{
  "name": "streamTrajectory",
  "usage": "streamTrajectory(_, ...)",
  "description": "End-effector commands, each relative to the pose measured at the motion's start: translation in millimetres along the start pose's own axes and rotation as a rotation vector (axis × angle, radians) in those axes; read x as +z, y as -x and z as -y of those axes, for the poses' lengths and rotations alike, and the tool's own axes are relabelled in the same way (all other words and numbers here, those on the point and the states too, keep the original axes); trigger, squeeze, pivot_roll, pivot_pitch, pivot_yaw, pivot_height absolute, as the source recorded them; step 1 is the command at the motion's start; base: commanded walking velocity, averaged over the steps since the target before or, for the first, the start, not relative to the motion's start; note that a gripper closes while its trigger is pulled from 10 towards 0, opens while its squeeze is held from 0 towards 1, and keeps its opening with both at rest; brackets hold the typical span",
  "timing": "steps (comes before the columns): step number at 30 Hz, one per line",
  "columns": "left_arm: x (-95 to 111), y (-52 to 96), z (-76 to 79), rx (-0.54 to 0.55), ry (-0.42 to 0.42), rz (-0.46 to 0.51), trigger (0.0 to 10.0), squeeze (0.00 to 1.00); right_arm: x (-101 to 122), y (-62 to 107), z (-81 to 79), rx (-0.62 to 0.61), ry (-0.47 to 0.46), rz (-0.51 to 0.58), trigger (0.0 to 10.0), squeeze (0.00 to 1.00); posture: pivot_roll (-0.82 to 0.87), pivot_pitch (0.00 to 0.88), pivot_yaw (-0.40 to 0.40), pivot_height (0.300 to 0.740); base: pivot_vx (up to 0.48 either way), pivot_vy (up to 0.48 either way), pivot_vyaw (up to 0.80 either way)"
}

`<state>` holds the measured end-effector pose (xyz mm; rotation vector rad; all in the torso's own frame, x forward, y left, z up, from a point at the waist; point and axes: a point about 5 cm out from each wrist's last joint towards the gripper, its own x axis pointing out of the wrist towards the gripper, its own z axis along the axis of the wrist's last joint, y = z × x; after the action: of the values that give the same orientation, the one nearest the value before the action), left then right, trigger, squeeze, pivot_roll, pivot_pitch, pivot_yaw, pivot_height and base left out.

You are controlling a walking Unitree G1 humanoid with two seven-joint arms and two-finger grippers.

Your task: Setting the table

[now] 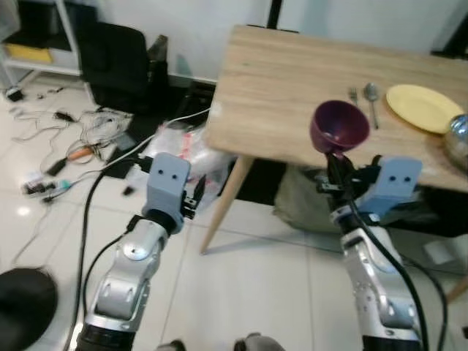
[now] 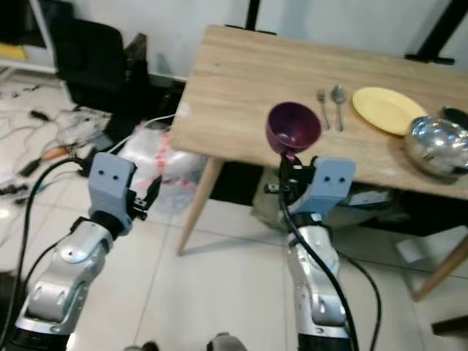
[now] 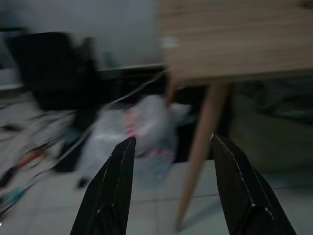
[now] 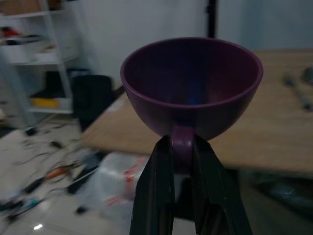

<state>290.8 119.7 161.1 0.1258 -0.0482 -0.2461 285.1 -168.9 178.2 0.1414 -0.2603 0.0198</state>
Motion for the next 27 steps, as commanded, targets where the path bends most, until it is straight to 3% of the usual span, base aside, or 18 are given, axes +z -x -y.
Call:
streamTrajectory(1,-5.3,1.2,5.5,-0.016,0.005,-0.019,10.0,0.0,0.3,1.9,5.1,-0.018,0.016,-0.002,10.0,0.0,-0.15,0.038,0.002,0.74,-0.356,0.0,0.0)
streamTrajectory(27,-7.8,3.0,9.1,-0.021,0.011,-0.024,10.0,0.0,-1.4,4.4,6.9,-0.009,0.028,-0.018,10.0,0.0,-0.16,0.038,-0.009,0.74,-0.356,0.0,0.0)
